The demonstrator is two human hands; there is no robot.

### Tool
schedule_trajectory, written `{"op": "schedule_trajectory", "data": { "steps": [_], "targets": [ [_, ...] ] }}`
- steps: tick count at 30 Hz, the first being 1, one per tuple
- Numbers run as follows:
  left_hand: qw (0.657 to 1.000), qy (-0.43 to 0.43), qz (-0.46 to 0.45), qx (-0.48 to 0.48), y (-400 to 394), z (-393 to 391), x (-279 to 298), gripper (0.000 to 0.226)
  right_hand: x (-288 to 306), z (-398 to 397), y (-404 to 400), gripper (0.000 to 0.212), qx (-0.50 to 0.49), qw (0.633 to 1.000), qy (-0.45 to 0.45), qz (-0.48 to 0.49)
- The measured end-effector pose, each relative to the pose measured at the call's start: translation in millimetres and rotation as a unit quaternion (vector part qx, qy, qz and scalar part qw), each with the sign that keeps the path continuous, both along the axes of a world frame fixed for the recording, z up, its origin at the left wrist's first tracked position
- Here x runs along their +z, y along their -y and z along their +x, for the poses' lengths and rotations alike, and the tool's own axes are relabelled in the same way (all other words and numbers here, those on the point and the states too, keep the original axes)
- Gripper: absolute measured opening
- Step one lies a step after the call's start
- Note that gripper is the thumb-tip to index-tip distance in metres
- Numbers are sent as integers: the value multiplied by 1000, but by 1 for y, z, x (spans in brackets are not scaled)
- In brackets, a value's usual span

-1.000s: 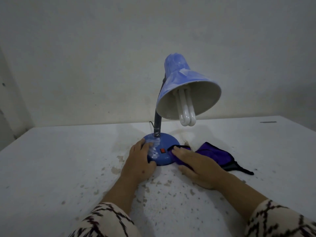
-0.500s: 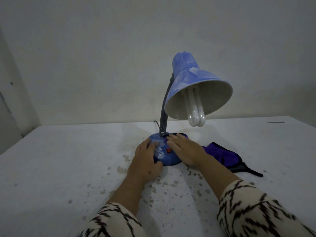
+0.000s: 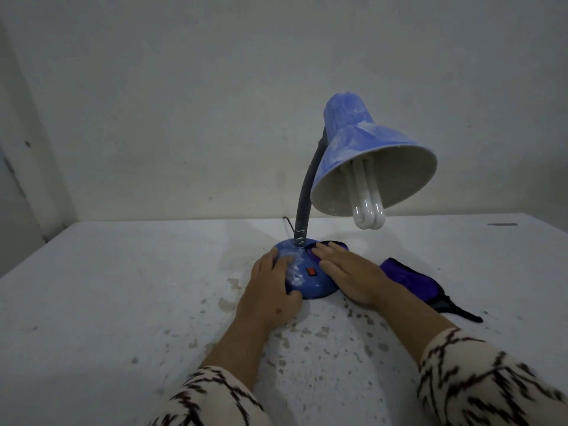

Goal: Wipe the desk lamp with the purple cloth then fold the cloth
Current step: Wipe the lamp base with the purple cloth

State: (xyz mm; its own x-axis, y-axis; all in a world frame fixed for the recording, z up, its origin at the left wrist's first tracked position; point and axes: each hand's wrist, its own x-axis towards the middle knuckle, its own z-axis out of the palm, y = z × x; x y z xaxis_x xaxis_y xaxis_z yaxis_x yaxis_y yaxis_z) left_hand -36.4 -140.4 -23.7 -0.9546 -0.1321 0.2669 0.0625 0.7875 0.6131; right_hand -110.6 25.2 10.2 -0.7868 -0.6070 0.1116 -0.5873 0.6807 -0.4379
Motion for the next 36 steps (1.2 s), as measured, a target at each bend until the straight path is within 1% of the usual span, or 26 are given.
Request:
{"op": "schedule_trajectory", "data": {
  "steps": [5,8,11,15,19,22,24,26,30,32,36],
  "targets": [
    [1000,5,-7,2,-1,0,0,68,2,-9,16,40,-40,997,-45,47],
    [1000,11,-11,2,-1,-1,-1,68,-3,-7,14,45,-32,996,-63,50],
    [1000,11,-15,5,-1,-2,-1,69,-11,0,3,49,-3,998,-53,41],
    [1000,13,-13,0,-1,-1,0,69,-12,5,-7,46,23,997,-52,53],
    [1000,16,-20,6,-1,0,1,69,-5,2,2,43,-5,997,-70,43],
    [1000,17,-16,5,-1,1,2,69,-3,0,10,43,-45,997,-62,23],
    [1000,16,-17,3,-1,1,1,69,-2,0,13,43,-52,996,-63,16],
    [1000,17,-19,3,0,0,0,69,-3,3,11,45,-34,997,-64,20],
    [1000,20,-12,1,-1,-1,1,70,-12,9,-6,44,30,998,-61,-8],
    [1000,19,-7,-1,-1,0,2,70,-15,9,-12,42,23,998,-62,-2],
    [1000,18,-5,1,-1,1,2,69,-11,3,-3,43,-23,999,-45,7]
  ]
}}
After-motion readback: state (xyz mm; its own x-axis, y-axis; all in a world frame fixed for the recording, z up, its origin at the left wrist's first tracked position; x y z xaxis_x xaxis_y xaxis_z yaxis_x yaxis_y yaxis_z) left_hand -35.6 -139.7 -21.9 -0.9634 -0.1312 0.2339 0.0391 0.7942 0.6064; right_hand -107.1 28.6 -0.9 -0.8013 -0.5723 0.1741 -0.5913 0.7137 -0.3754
